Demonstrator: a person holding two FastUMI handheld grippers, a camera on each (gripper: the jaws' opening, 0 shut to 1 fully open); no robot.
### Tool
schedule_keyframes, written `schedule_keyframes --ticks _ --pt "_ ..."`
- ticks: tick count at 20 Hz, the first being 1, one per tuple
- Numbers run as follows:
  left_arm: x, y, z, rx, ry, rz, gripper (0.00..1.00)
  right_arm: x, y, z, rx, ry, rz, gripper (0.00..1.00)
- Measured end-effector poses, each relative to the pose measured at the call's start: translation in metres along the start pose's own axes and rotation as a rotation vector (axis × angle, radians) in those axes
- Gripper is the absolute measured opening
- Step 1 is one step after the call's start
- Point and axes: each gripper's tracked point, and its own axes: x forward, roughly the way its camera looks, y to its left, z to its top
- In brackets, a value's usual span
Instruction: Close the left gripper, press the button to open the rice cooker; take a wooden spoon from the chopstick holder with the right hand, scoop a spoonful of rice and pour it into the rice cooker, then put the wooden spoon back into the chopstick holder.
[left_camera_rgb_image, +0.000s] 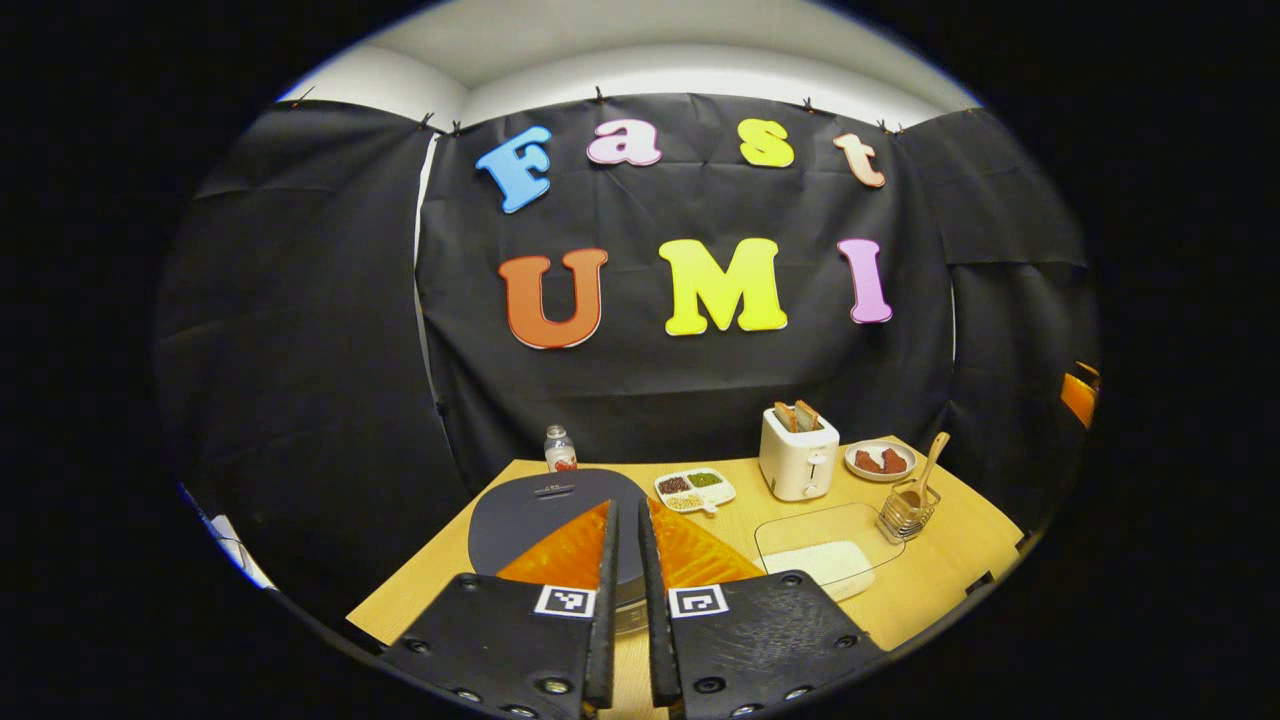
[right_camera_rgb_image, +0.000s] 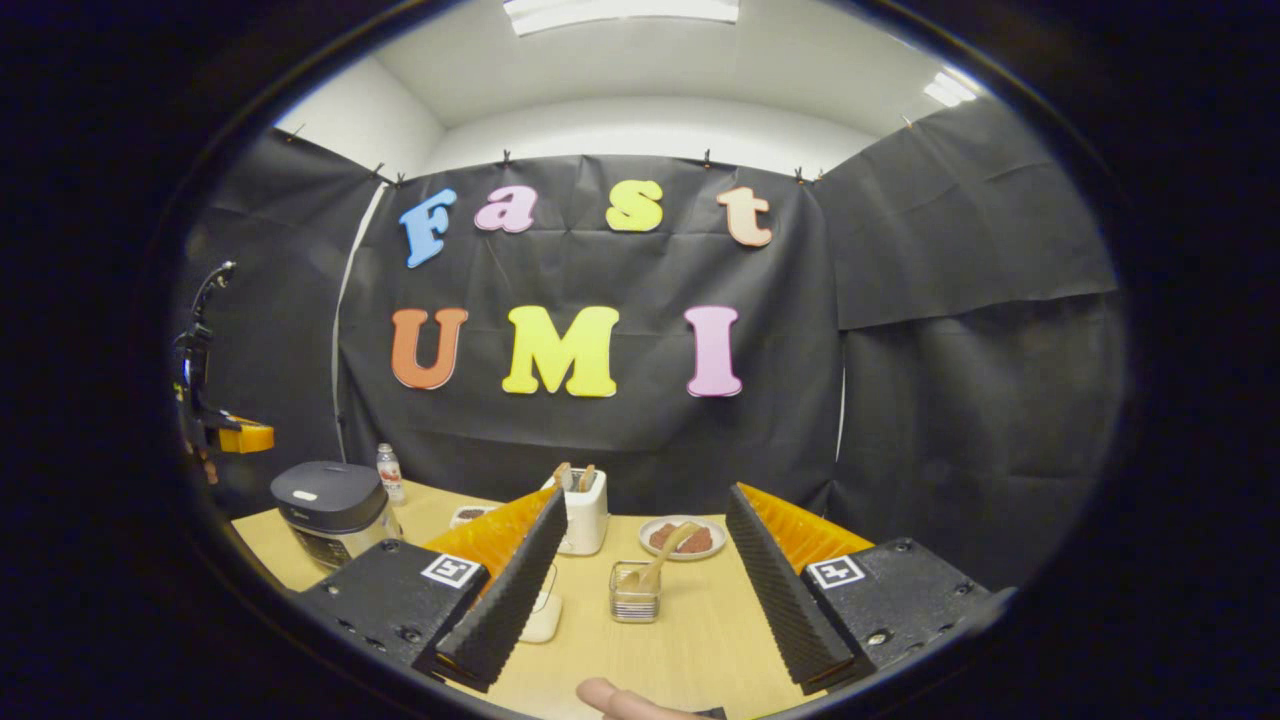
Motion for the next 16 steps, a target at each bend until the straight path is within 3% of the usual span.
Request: schedule_keyframes --ticks 1,9,16 --pt "0.005 0.006 -0.005 -0.012 0.028 0.008 0.02 0.002 -0.001 -0.005 0.0 0.006 0.004 1.0" --pt "0.045 0.035 -0.053 -0.091 0.255 0.088 0.04 0.016 -0.015 -0.036 0.014 0.059 0.016 1.0" --pt "0.064 0.04 -0.074 -0.086 0.336 0.119 0.03 0.017 -0.027 -0.05 0.016 0.084 0.012 1.0"
